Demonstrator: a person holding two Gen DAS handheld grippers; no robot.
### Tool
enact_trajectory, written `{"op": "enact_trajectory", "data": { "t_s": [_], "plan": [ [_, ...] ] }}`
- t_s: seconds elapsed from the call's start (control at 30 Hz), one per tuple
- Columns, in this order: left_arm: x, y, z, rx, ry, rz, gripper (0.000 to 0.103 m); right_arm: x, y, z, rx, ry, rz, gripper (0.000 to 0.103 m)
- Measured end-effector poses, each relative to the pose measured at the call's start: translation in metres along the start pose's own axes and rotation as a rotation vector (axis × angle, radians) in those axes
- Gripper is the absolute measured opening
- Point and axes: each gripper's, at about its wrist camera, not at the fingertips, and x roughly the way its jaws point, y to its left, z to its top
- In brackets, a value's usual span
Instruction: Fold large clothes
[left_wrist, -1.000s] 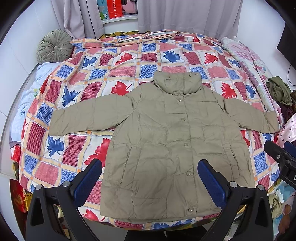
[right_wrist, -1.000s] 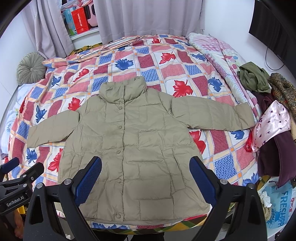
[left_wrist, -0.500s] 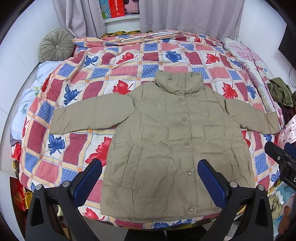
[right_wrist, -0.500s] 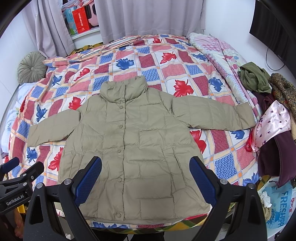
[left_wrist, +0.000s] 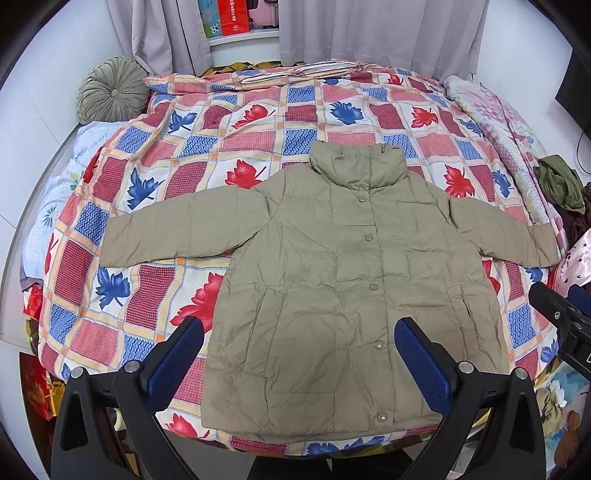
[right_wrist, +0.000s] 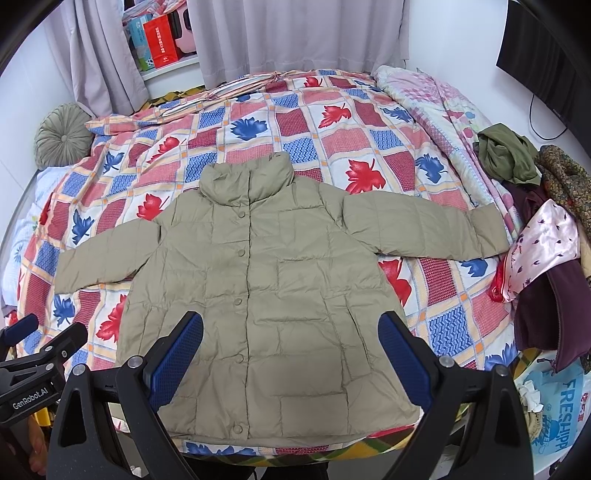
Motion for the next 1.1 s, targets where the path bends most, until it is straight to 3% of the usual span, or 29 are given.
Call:
{"op": "enact_trajectory", "data": {
  "t_s": [1.1],
  "plan": [
    [0.0003,-0.0005,0.0007,-0.002,0.004,0.001,0.103,-0.0002,0.0018,0.0005,-0.005,0.003,0.003,0.097]
  ]
}}
